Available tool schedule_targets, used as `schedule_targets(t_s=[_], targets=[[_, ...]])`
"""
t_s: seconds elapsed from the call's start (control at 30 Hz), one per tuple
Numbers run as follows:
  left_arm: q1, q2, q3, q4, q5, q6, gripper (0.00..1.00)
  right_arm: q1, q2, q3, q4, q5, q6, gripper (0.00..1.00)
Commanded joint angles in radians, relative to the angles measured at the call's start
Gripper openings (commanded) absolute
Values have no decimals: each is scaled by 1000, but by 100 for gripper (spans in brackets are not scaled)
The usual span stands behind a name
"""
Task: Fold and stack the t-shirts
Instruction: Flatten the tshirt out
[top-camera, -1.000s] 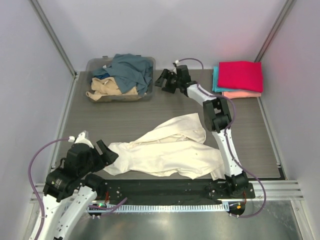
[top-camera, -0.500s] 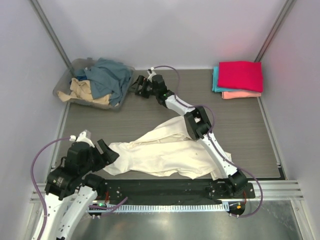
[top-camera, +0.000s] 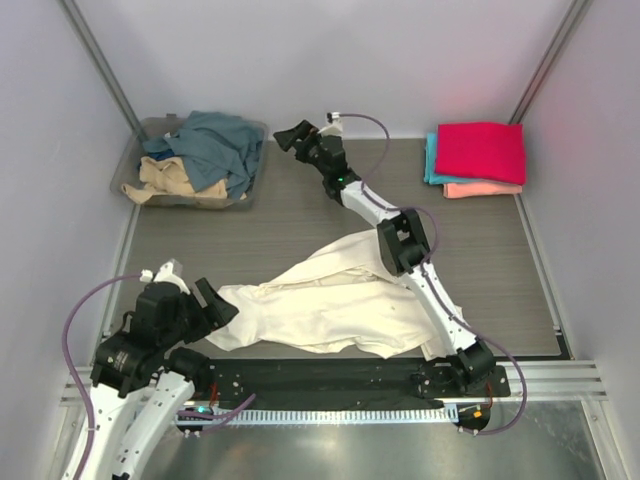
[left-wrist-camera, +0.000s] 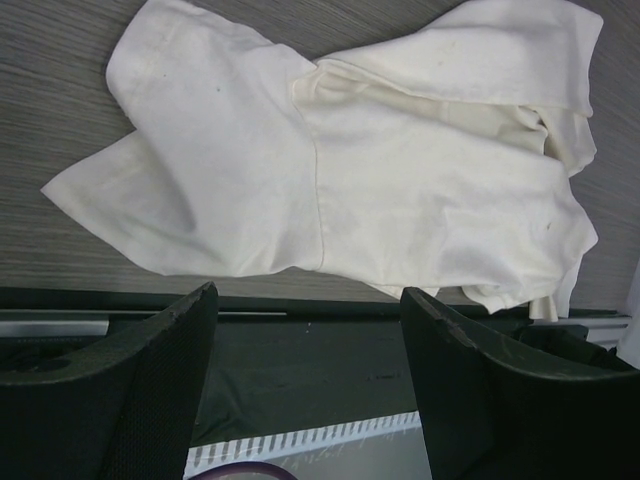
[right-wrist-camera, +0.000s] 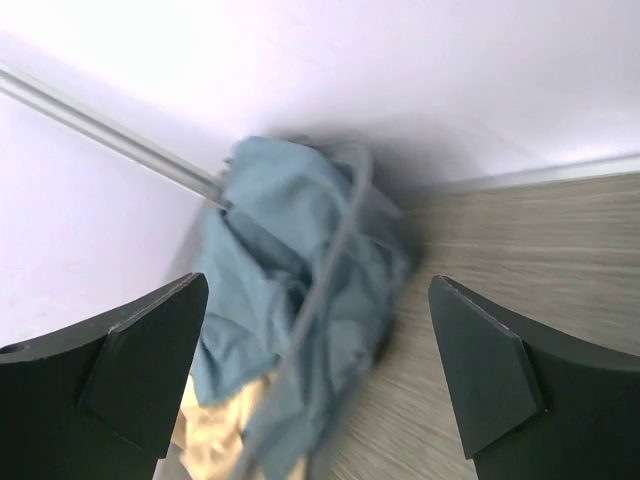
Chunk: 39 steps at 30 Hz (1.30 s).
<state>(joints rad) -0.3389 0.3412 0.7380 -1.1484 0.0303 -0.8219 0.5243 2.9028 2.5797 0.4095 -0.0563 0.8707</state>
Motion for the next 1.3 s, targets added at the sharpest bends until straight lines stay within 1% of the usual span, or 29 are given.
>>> schedule_targets(t_s=[0.0, 0.03, 0.07, 0.1, 0.13, 0.17, 0.2, 0.23, 0.27, 0.3, 0.33, 0.37, 0.4, 0.43, 0.47, 0.5, 0.53, 0.6, 0.67, 0.7, 0.73, 0.8, 0.83, 0.9, 0.93, 0.97, 1.03, 1.17, 1.27], targets=[[6, 31, 3, 32, -3, 7, 74, -72, -235, -203, 29, -75, -116, 100], [6, 41, 6, 21, -24, 1, 72, -99, -393, -295, 26, -85, -134, 100], [6, 67, 9, 15, -23, -8, 71, -115, -468, -469, 25, -97, -156, 100], [6, 84, 14, 10, -62, -25, 70, -127, -552, -546, 22, -108, -215, 100], [8, 99, 17, 6, -84, -34, 68, -148, -682, -606, -50, -115, -246, 100], [6, 142, 18, 1, -101, -45, 67, -158, -755, -698, -107, -120, -286, 100], [8, 160, 24, -5, -113, -63, 66, -164, -814, -734, -258, -125, -362, 100], [6, 185, 26, -10, -118, -69, 65, -170, -929, -765, -347, -111, -404, 100], [8, 215, 24, -11, -125, -74, 63, -175, -982, -829, -436, -90, -435, 99], [8, 226, 21, -13, -128, -89, 61, -175, -1031, -867, -571, -67, -494, 100], [8, 231, 20, -14, -135, -94, 60, -176, -1088, -907, -625, -41, -509, 100], [6, 232, 20, -16, -144, -98, 60, -178, -1182, -1003, -661, -27, -513, 100], [6, 231, 20, -20, -150, -102, 59, -176, -1233, -1056, -698, -68, -518, 100], [6, 228, 15, -20, -156, -117, 59, -175, -1310, -1155, -704, -101, -512, 100], [6, 225, 11, -20, -156, -121, 59, -161, -1345, -1199, -709, -132, -504, 100], [6, 228, 6, -20, -152, -129, 58, -146, -1369, -1233, -744, -179, -513, 99], [5, 232, -11, -17, -144, -146, 58, -123, -1387, -1274, -776, -166, -548, 99], [-6, 248, -29, -5, -129, -161, 57, -67, -1422, -1308, -887, -75, -581, 99], [-31, 248, -48, -2, -136, -192, 57, -67, -1452, -1369, -931, 22, -579, 99], [-41, 245, -51, 1, -150, -204, 57, -95, -1464, -1395, -943, 51, -572, 99], [-51, 239, -57, 4, -153, -215, 57, -119, -1473, -1452, -943, 90, -561, 95], [-74, 240, -83, 31, -142, -240, 56, -215, -1493, -1504, -943, 70, -513, 89], [-75, 252, -88, 35, -136, -241, 55, -243, -1498, -1558, -940, 29, -507, 89], [-78, 266, -86, 35, -135, -237, 55, -282, -1513, -1605, -916, -3, -489, 86], [-78, 269, -85, 36, -135, -237, 55, -290, -1518, -1647, -899, -26, -474, 85], [-77, 268, -84, 39, -133, -235, 55, -296, -1518, -1668, -878, -84, -460, 82], [-77, 265, -81, 45, -130, -230, 55, -305, -1501, -1717, -815, -114, -417, 79], [-78, 262, -86, 49, -121, -224, 54, -307, -1441, -1757, -707, -178, -386, 66], [-78, 251, -91, 49, -118, -221, 55, -307, -1409, -1762, -684, -189, -377, 63]])
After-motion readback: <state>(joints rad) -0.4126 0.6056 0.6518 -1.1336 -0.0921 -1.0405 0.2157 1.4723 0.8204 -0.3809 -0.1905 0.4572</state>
